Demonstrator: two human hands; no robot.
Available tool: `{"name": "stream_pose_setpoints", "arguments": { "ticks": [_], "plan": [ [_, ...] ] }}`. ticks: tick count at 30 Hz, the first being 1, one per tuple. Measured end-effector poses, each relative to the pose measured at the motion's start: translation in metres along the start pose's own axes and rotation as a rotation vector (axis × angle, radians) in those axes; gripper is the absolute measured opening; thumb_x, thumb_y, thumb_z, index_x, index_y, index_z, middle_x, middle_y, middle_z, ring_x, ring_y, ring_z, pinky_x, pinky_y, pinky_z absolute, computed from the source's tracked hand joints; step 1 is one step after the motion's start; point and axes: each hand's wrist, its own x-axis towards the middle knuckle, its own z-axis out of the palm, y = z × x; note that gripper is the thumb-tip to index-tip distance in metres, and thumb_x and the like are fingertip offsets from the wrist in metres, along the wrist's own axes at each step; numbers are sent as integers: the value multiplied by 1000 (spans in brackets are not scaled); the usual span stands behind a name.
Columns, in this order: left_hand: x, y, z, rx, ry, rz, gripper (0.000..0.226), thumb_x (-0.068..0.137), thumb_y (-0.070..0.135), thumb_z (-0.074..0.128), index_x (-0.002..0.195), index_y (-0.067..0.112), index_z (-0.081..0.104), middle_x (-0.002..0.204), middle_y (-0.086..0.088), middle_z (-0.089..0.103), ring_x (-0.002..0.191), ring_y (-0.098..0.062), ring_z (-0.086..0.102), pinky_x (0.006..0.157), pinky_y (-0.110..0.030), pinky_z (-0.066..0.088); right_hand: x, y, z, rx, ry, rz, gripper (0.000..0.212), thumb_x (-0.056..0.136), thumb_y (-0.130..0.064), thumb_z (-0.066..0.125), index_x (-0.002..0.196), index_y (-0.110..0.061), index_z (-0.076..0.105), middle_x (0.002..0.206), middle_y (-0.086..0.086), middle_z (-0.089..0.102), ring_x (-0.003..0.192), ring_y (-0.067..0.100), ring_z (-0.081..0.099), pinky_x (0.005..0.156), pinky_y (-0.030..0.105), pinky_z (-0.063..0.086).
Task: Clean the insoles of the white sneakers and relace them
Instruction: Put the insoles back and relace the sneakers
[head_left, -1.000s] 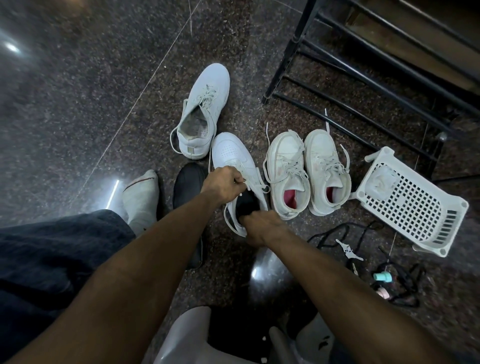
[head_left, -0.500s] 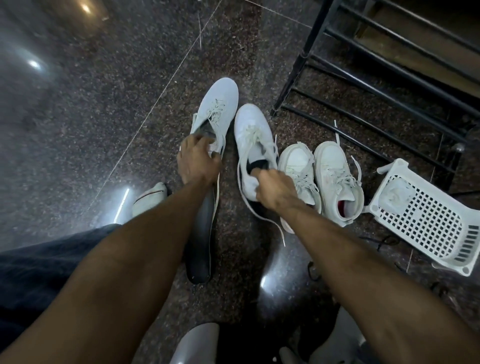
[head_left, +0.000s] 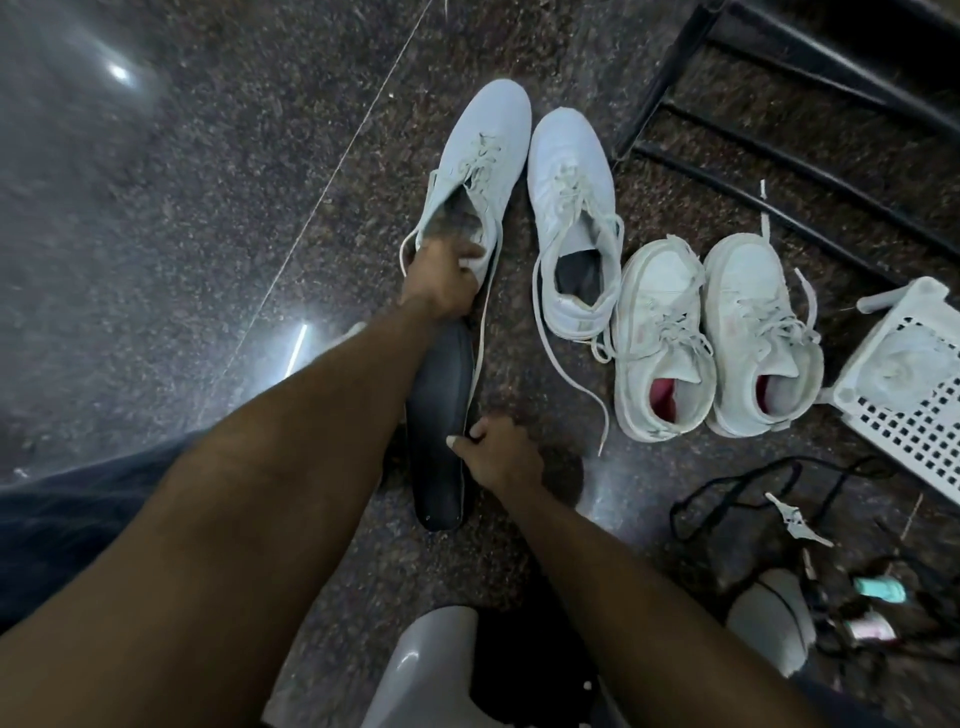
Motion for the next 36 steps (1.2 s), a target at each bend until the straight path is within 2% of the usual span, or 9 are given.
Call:
{"name": "stream_pose_setpoints", "arguments": {
  "ticks": [4, 9, 16, 19, 22, 25, 29, 33, 36],
  "plan": [
    [2, -1, 3, -68, -12, -66, 41, 82, 10, 56, 121, 12, 68, 129, -9, 63, 118, -24, 59, 102, -33, 47, 6, -1, 11, -54, 20, 26, 30, 90, -35, 62, 117, -22, 61, 123, 9, 60, 114, 33, 57, 93, 37, 46],
    [2, 1, 6, -129, 1, -112, 41, 79, 21, 61, 119, 12, 68, 127, -9, 63, 105, -27, 65, 89, -43, 56, 14, 5, 14, -19, 26, 57, 15, 87, -25, 58, 96, -23, 70, 110, 7, 68, 102, 31, 64, 87, 35, 51],
    [-12, 19, 21, 187, 156, -134, 33, 85, 23, 52, 112, 26, 70, 115, -6, 69, 117, -27, 56, 112, -45, 29, -9, 67, -31, 19, 222, 59, 13, 78, -30, 61, 73, -20, 56, 82, 4, 64, 89, 32, 63, 71, 32, 44],
    [-33, 28, 38, 173, 190, -198, 27, 83, 24, 51, 100, 25, 73, 102, -6, 72, 106, -27, 62, 116, -43, 18, -21, 115, -57, -114, 279, 65, 11, 82, -28, 59, 91, -21, 58, 95, 7, 66, 96, 34, 62, 78, 36, 46],
    [-68, 33, 55, 73, 162, -225, 25, 84, 28, 53, 97, 23, 74, 98, -9, 73, 100, -30, 64, 116, -39, 24, -32, 147, -64, -264, 292, 0, 39, 87, -34, 56, 124, -24, 49, 124, 5, 59, 112, 31, 56, 87, 40, 45],
    [-107, 23, 74, -72, 120, -144, 24, 89, 29, 56, 100, 20, 75, 101, -10, 74, 100, -31, 65, 108, -46, 37, -40, 155, -51, -399, 299, -70, 69, 87, -57, 54, 143, -23, 32, 140, 3, 42, 125, 27, 46, 97, 42, 42],
    [-143, 1, 87, -365, 241, -175, 32, 85, 38, 55, 101, 17, 74, 93, -8, 73, 88, -28, 67, 81, -40, 53, -48, 151, -24, -462, 308, 35, 99, 79, -67, 58, 153, -20, 11, 148, 2, 29, 133, 23, 36, 103, 42, 39],
    [-146, -5, 80, -171, 427, -167, 22, 83, 18, 64, 103, 13, 70, 102, -9, 61, 93, -30, 60, 76, -41, 51, -47, 145, -15, -590, 373, 75, 112, 74, -62, 68, 153, -15, 5, 144, 3, 33, 128, 22, 40, 97, 41, 40],
    [-131, -10, 73, -11, 481, -125, 20, 80, 18, 68, 101, 19, 68, 108, -6, 55, 99, -27, 55, 80, -42, 49, -37, 143, -25, -469, 317, 58, 107, 76, -51, 69, 152, -14, 3, 144, 5, 31, 128, 27, 40, 97, 43, 43]
  ]
}}
